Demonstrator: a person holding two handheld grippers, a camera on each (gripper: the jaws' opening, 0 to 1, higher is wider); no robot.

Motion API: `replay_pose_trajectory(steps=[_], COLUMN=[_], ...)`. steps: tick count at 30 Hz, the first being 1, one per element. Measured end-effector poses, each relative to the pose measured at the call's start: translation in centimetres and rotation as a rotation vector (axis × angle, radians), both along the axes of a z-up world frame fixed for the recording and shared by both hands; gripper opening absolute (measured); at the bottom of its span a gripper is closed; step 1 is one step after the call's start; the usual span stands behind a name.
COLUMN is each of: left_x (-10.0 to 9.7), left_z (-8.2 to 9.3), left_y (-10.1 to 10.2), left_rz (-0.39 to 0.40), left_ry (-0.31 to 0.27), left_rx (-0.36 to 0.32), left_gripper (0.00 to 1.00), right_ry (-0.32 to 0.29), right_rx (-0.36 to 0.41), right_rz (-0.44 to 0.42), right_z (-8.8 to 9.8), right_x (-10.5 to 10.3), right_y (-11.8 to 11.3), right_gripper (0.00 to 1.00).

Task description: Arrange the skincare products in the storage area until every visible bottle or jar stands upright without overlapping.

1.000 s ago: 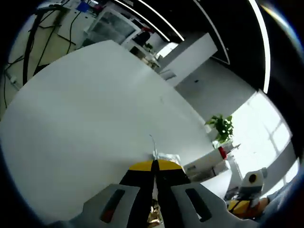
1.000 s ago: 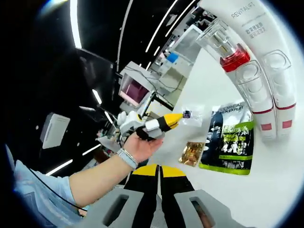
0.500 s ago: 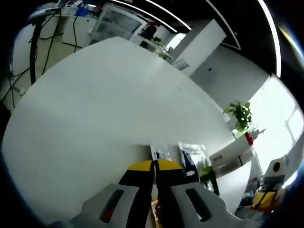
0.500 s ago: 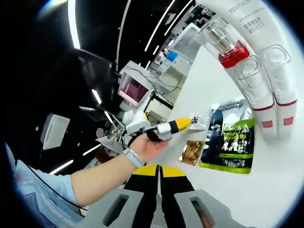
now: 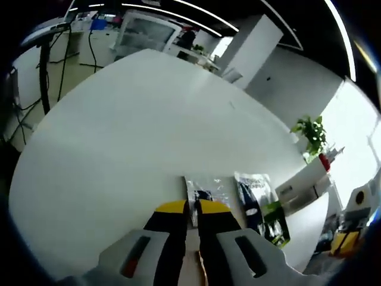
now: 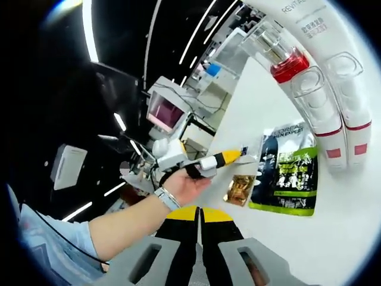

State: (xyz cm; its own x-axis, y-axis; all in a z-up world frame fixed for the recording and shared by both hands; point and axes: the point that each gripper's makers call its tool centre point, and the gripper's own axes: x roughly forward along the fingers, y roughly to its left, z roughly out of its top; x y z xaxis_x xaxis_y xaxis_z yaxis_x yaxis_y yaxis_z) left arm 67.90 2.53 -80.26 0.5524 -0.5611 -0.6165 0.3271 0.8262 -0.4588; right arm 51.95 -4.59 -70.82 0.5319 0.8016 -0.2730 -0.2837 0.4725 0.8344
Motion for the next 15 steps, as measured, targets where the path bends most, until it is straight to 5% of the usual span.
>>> replay_pose_trajectory(steps=[6,8,12,15], left_x=[0.2,1.0,0.3,-0.1], left_z=[0.3,0.9,2.0,1.3], left_y=[0.6,1.1,-1.1,-1.6], left_rz=[0.004,0.009,-0.132,-0.21], left_ry=[-0.047,-0.107,-0.211,-0.227], left_rx=[0.08,0.108,0.173,0.27], left_gripper=[0.14,0.19,0.2,0.24], right_ry=[0.001,0.002,0.007,0.014], right_rx=[-0.001,-0.001,0.003,0.001], right_rz=[0.001,0.002,0.006,0.011], right_z=[0.0,0.0,0.0,-0.2], right_x=[-0.1,-0.1,-0.1,-0.2], right_y=[0.1,0.1,0.2,0.4], right_gripper=[0.0,0.0,0.0,0.0])
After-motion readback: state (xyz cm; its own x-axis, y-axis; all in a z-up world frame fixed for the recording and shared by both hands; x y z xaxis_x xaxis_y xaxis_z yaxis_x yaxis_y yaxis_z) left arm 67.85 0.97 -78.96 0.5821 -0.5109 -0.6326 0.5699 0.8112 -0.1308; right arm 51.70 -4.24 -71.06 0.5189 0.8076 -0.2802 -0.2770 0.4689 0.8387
